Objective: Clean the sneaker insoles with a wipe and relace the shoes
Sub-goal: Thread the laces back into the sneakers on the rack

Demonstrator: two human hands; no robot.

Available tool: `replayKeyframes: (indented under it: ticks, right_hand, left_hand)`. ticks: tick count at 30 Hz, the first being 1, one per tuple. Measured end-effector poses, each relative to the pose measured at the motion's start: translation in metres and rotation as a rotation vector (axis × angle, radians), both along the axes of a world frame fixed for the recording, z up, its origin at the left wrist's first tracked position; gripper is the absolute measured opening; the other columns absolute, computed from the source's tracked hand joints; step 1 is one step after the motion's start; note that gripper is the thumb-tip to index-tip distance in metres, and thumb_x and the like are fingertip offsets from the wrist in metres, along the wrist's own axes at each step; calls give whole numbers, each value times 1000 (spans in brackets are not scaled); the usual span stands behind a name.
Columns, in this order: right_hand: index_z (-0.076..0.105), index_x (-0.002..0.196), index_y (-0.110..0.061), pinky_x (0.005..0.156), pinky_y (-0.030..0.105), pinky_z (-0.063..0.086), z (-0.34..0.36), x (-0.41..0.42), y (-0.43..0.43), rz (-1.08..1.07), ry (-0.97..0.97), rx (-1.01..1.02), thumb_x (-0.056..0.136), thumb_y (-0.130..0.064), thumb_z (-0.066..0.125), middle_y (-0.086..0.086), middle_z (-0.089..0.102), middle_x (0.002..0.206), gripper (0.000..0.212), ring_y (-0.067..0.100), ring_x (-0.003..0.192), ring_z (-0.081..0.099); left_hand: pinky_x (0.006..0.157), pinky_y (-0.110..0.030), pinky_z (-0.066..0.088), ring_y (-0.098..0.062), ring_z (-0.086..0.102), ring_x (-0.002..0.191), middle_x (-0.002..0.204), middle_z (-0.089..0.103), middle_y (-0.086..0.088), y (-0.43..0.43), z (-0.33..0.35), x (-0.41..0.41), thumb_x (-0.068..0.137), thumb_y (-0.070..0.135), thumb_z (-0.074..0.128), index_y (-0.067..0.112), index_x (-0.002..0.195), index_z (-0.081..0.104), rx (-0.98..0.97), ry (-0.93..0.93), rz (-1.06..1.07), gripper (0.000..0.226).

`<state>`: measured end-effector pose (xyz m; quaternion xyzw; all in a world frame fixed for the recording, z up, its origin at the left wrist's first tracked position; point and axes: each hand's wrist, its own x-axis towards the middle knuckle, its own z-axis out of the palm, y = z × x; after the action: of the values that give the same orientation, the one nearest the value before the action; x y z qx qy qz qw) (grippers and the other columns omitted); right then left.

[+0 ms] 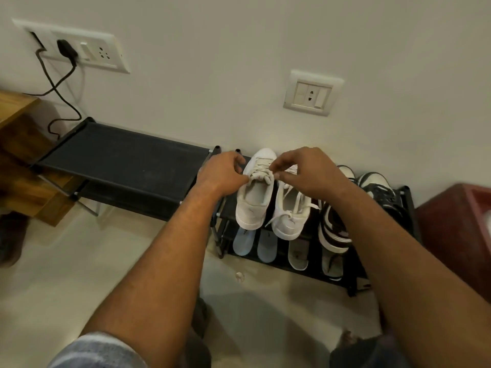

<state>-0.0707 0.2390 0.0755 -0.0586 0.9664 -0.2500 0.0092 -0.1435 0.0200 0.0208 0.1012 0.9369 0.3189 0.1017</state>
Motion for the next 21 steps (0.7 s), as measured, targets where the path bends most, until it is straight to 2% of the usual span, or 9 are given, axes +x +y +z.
replayKeyframes:
  ticks: [2,6,8,10,12,16,18,21]
  right_hand:
    - [79,105,-35,76,22,47,-9,24,19,-95,91,-23,90,-36,74,-19,77,94,15,-5,81,63]
    - [81,103,-32,75,26,53,-45,71,51,-194,44,-7,89,-32,77,-15,78,91,15,-3,72,63]
    - [81,106,-33,76,26,53,-54,71,58,-187,28,14,89,-31,77,-14,78,95,17,-1,72,63]
    - [80,108,-35,78,29,55,-57,64,60,-156,24,80,91,-31,75,-15,78,101,18,5,82,67]
    - [78,109,-37,80,34,57,-61,60,63,-140,21,188,93,-34,72,-15,77,104,17,13,92,70]
    - [76,113,-38,80,36,57,-68,57,76,-102,-37,283,91,-37,75,-12,76,106,22,17,98,70]
    - [74,117,-39,80,37,57,-70,56,82,-90,-67,303,90,-39,75,-11,76,106,27,18,98,70]
    - [75,115,-40,79,39,59,-79,57,83,-79,-62,344,92,-45,71,-10,76,102,24,19,96,69]
  left_hand:
    - [84,-36,58,-5,65,90,96,69,18,16,16,16,86,42,83,34,118,70,61,143,7,36]
    - [84,-32,59,-1,66,88,94,70,24,47,30,69,93,43,77,37,112,76,81,242,-87,20]
    - [87,-34,59,-4,68,100,108,74,21,54,22,96,97,43,72,38,115,76,-25,286,-176,20]
    - [91,-34,55,-9,65,116,126,72,18,59,10,109,100,44,68,40,128,73,-155,296,-257,28]
    - [91,-34,51,-14,64,122,131,71,14,62,4,109,101,48,68,40,137,68,-256,242,-315,37]
    - [96,-36,52,-18,64,123,131,71,9,64,1,93,91,57,76,40,141,64,-379,181,-445,54]
    - [95,-37,54,-18,65,121,126,73,9,67,1,85,91,52,78,42,136,68,-392,193,-459,47]
    - [82,-33,50,-14,65,108,106,73,13,71,-1,74,94,50,74,45,122,74,-383,201,-465,28]
